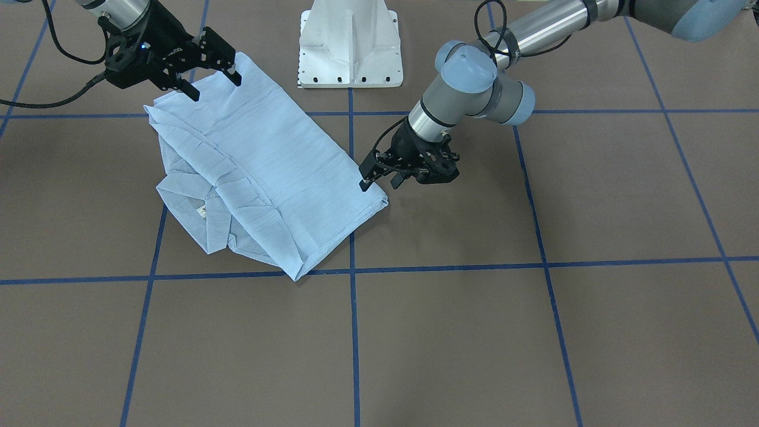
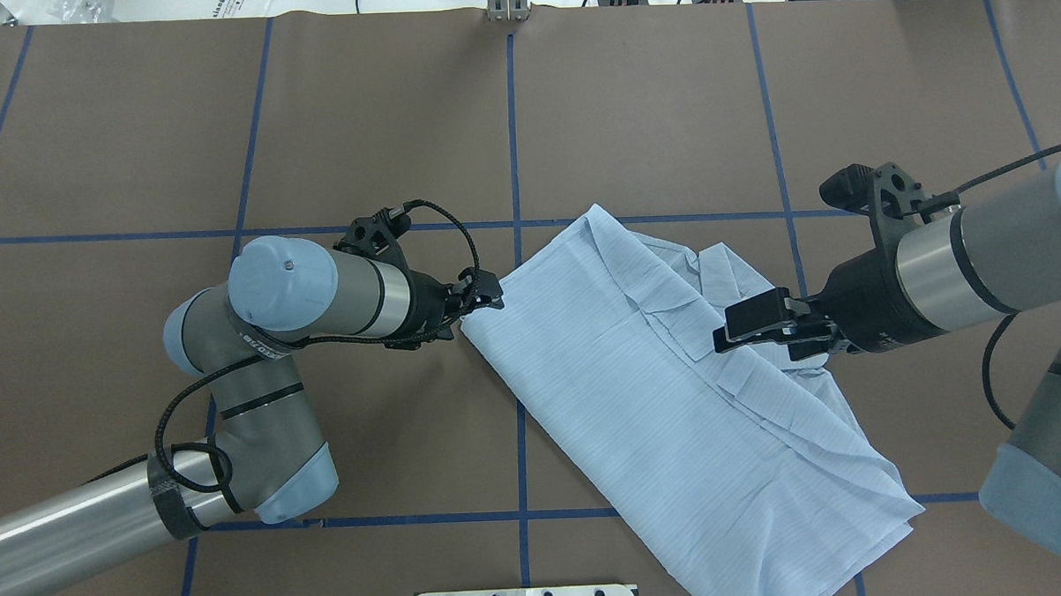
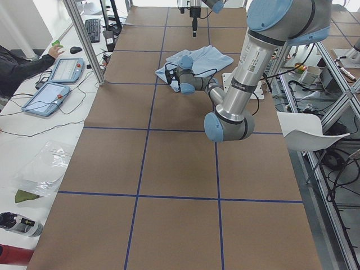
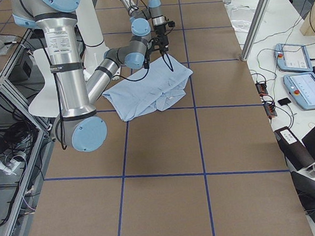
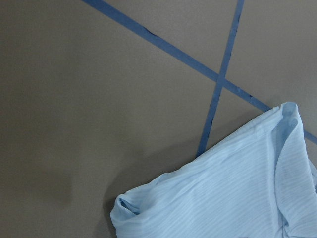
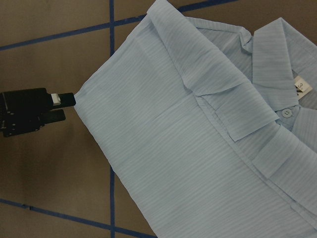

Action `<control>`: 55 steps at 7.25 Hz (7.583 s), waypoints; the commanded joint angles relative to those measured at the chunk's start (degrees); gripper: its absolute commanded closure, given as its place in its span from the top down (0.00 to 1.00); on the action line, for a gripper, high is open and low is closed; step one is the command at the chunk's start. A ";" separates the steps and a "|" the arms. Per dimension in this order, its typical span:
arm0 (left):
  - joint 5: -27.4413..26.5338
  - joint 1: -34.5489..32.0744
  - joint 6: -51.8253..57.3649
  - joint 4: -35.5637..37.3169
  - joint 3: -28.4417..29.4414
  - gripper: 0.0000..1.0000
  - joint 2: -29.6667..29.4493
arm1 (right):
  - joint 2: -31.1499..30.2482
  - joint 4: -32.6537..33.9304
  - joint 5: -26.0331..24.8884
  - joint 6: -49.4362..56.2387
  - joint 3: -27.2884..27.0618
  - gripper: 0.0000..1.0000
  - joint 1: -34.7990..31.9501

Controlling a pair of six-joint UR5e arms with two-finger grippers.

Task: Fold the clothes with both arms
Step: 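Grasp the shirt corner with the left gripper while the right holds the other side, then pull the shirt corner with the left gripper away from the robot to straighten it, then release the shirt and press the right gripper onto the folded shirt's middle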

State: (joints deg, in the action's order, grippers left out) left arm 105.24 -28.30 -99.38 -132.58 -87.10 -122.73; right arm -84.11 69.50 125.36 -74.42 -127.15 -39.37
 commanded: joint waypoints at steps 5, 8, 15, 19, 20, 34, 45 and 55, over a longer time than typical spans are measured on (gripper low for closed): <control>-1.27 0.53 -0.03 0.04 2.46 0.47 -1.11 | 0.00 0.02 -0.03 -0.02 0.06 1.00 -0.09; -1.18 0.53 -0.03 0.13 2.64 0.00 -1.11 | -0.08 0.02 -0.03 -0.02 -0.03 1.00 -0.27; -1.01 -12.73 6.47 1.18 10.75 0.00 -6.25 | 0.09 0.02 0.50 -0.02 -0.03 1.00 -3.43; -6.62 -14.15 8.32 -10.38 32.56 0.00 -19.19 | 0.26 0.02 -0.03 -0.02 -0.03 1.00 -4.14; -8.02 -14.67 8.41 -14.68 35.13 0.00 -19.74 | 0.35 -0.07 -0.12 -0.02 -0.03 1.00 -4.05; 1.33 -19.59 17.73 -11.14 18.26 1.00 -6.44 | 8.00 2.38 -9.74 3.05 7.44 1.00 2.42; 5.94 -19.07 17.73 3.91 -8.97 1.00 7.59 | 23.64 25.86 -35.63 21.33 23.52 1.00 20.29; 5.94 -18.28 17.20 3.91 -8.70 1.00 6.89 | 22.94 26.39 -33.52 22.30 25.37 1.00 20.74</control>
State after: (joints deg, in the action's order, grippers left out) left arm 111.11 -46.65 -82.16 -128.67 -95.82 -115.81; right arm -60.91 95.84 91.59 -52.19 -101.74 -18.55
